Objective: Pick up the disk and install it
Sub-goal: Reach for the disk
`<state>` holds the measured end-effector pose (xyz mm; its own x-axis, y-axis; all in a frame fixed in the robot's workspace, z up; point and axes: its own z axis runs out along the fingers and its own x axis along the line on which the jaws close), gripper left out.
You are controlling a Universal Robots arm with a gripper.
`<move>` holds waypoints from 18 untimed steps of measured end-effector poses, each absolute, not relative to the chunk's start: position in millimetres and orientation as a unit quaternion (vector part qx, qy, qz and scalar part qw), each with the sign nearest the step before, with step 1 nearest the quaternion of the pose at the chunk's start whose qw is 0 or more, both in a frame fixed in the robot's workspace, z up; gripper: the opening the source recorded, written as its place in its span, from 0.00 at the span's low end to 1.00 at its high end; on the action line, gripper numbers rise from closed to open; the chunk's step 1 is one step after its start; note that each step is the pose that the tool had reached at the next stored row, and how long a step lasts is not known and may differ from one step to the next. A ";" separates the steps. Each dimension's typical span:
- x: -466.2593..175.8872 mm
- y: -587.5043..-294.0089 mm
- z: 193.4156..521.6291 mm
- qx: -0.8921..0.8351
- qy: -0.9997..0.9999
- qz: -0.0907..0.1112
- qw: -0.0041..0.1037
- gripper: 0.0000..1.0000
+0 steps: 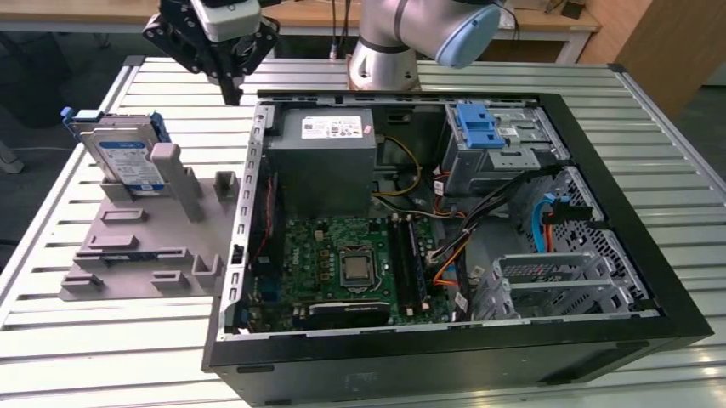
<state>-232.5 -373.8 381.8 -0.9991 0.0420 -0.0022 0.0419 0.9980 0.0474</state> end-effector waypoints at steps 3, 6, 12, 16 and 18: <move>-236.0 -373.8 381.8 0.018 1.000 0.024 0.002 0.11; -239.3 -373.7 381.8 0.018 1.000 0.024 0.002 0.11; -244.7 -373.7 381.8 0.018 1.000 0.024 0.001 0.11; -247.3 -373.6 381.7 0.018 1.000 0.024 0.001 0.11; -248.7 -373.7 381.7 0.018 1.000 0.024 0.001 0.11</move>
